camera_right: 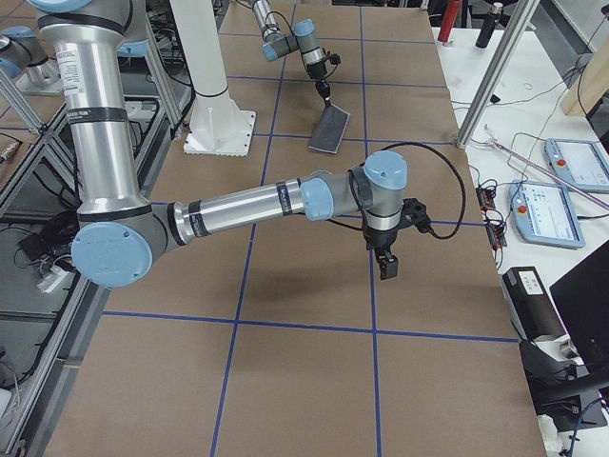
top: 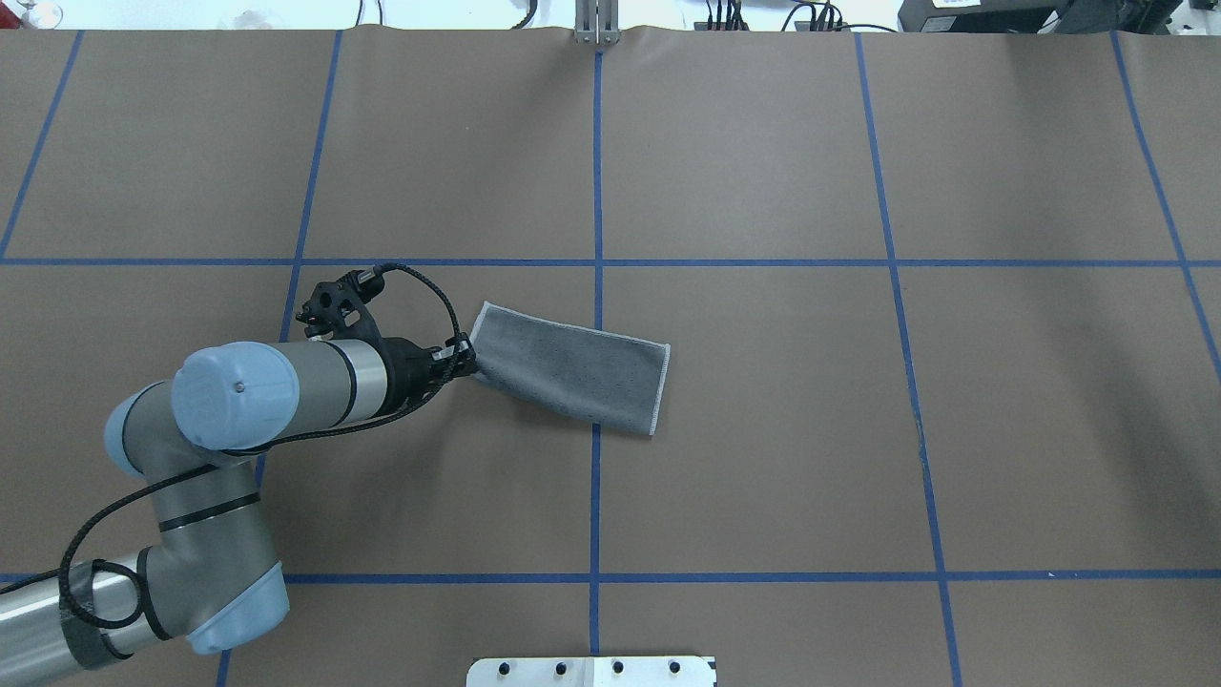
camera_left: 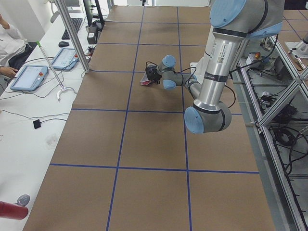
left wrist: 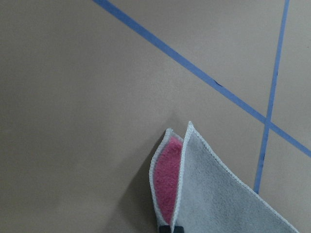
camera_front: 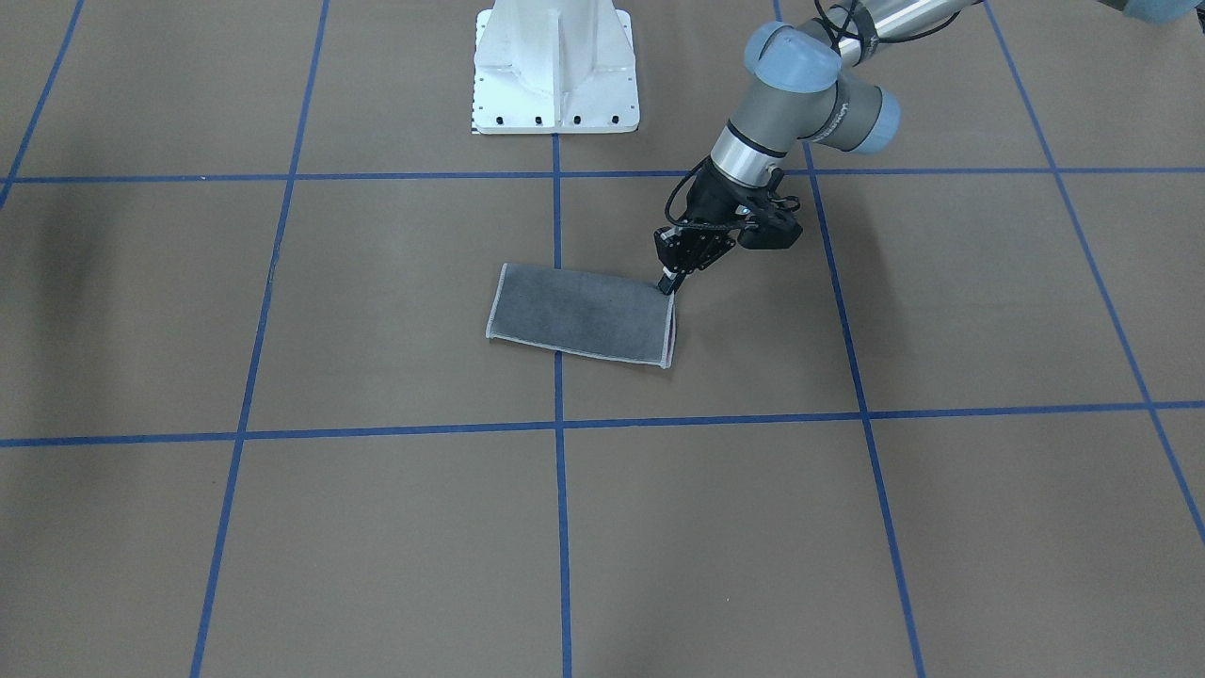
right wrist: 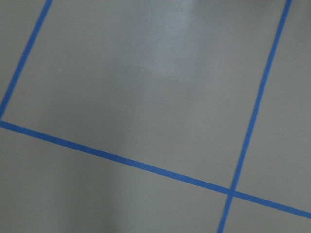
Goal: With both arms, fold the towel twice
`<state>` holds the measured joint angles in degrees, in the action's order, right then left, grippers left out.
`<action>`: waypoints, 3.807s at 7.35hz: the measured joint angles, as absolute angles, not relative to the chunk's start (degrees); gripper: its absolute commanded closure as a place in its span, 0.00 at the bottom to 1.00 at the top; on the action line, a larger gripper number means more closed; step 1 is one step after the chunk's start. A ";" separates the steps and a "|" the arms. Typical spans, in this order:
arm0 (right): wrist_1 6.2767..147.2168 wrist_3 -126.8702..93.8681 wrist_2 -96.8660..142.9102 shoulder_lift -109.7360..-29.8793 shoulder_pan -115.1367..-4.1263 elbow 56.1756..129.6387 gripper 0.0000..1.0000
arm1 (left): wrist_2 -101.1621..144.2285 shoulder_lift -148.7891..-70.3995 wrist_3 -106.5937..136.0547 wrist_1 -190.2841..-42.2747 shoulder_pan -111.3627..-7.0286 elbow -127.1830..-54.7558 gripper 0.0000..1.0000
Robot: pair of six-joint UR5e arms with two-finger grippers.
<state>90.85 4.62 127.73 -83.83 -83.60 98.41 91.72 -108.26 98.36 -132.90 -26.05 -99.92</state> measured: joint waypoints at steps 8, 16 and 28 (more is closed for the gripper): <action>90.80 5.55 128.47 -84.39 -84.81 98.07 0.00 | 86.20 -108.11 95.34 -126.85 -23.12 -105.44 1.00; 90.79 5.05 128.67 -84.22 -84.81 98.01 0.00 | 84.81 -124.01 84.20 -124.67 -20.59 -95.31 0.94; 90.17 5.52 128.89 -89.88 -87.84 97.01 0.00 | 102.45 -116.76 59.45 -97.12 -36.37 -111.38 0.00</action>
<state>90.17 5.52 128.89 -89.88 -87.84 97.01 102.45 -116.76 59.45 -97.12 -36.37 -111.38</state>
